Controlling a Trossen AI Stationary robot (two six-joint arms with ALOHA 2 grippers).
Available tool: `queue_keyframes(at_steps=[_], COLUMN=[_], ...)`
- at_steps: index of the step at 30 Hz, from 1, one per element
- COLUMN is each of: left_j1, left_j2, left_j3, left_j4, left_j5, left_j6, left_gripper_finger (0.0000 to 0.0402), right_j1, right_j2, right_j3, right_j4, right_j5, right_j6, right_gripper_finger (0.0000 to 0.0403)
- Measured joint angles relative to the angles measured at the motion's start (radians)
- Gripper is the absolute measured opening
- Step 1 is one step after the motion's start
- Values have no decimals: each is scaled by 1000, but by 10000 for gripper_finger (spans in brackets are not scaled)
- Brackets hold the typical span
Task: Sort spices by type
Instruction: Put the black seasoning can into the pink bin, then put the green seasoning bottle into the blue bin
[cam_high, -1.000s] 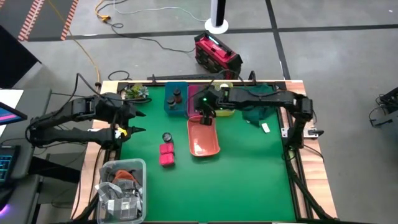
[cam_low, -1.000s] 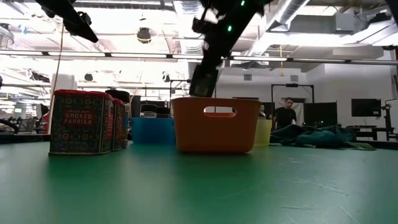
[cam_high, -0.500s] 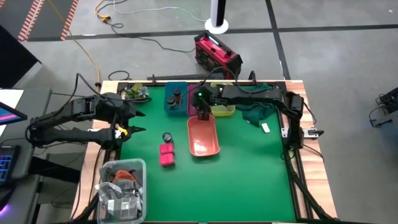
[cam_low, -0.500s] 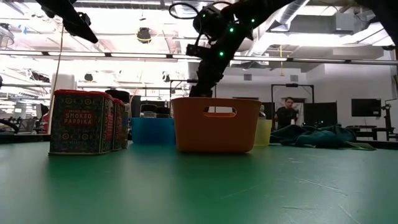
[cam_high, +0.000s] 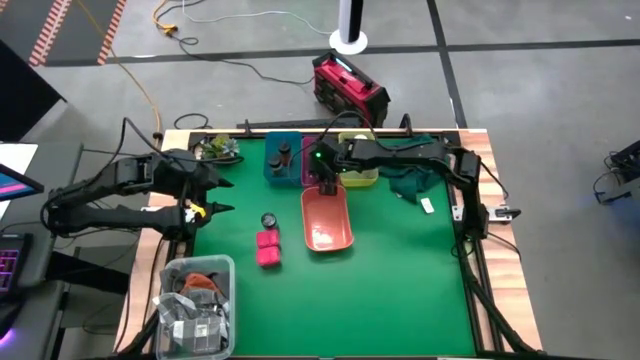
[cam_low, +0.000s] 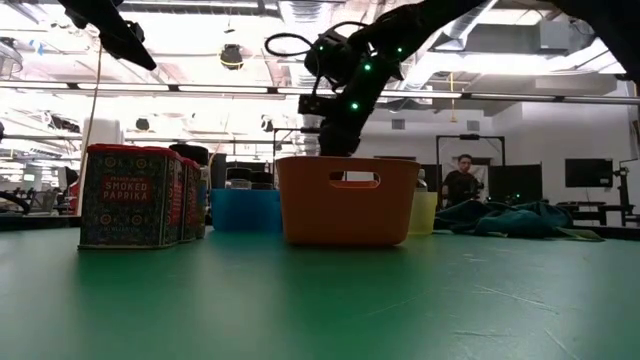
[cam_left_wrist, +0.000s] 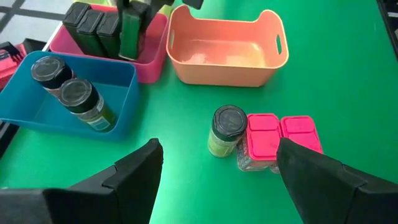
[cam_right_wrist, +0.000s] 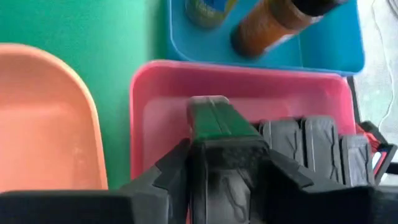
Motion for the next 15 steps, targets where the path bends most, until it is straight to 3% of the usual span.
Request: queue_keyframes(at_steps=[9, 15], left_j1=[0, -1], left_j2=[0, 28], left_j3=[0, 0], left_j4=[-4, 4], left_j5=[5, 84], left_j6=[-3, -15], left_gripper_finger=[302, 302], right_j1=[0, 16], right_j2=[11, 11], right_j3=[6, 173], right_j4=[-1, -179], right_j5=[3, 42], right_j6=[36, 59], right_gripper_finger=[241, 245])
